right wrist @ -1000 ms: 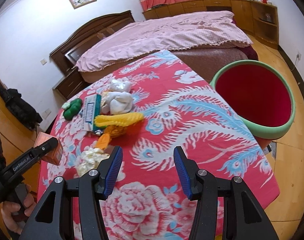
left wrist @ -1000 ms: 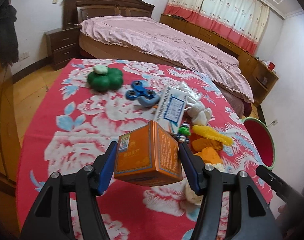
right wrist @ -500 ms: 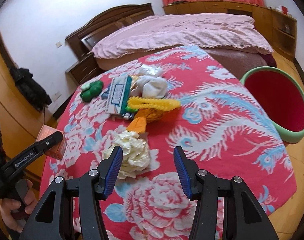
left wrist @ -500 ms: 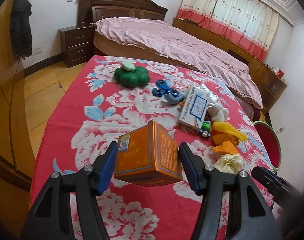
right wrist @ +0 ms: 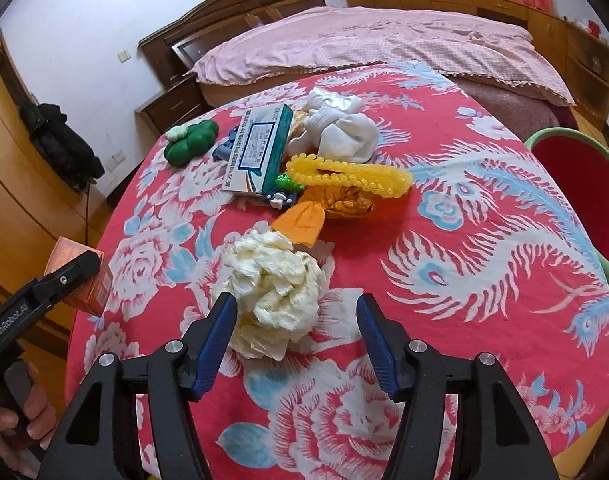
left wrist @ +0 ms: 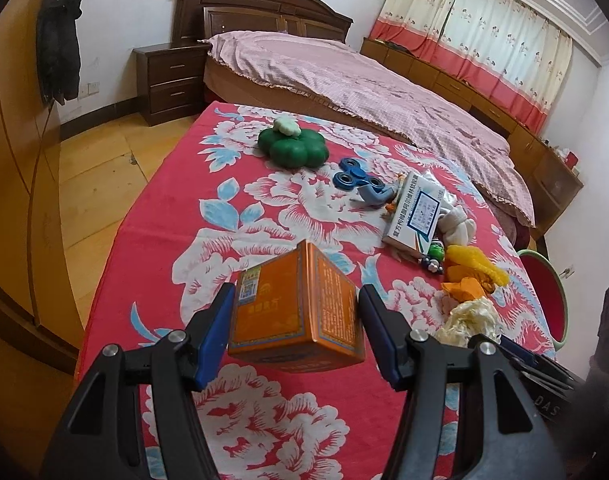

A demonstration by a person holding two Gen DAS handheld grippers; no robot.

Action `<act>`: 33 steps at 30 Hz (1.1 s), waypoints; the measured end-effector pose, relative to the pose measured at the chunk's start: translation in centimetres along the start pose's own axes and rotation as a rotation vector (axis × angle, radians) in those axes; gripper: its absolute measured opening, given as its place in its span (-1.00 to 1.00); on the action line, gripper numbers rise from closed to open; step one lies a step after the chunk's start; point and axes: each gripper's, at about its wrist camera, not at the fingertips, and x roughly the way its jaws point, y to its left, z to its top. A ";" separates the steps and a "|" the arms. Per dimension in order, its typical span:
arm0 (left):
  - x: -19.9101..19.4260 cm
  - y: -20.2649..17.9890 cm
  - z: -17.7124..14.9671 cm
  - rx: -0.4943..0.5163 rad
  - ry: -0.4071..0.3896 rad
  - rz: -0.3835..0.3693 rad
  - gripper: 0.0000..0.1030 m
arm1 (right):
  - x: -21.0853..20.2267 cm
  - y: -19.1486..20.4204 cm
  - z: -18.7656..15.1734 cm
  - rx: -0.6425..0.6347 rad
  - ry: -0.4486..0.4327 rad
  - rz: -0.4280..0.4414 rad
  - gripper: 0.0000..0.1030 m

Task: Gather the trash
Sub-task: 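Grasp the crumpled white paper with the right tool while the left tool holds the box, then carry the paper with the right tool over the bin while the left tool carries the box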

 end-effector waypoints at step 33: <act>-0.5 -0.6 0.1 0.007 -0.003 -0.039 0.21 | -1.4 0.7 0.0 0.001 -0.029 0.115 -0.38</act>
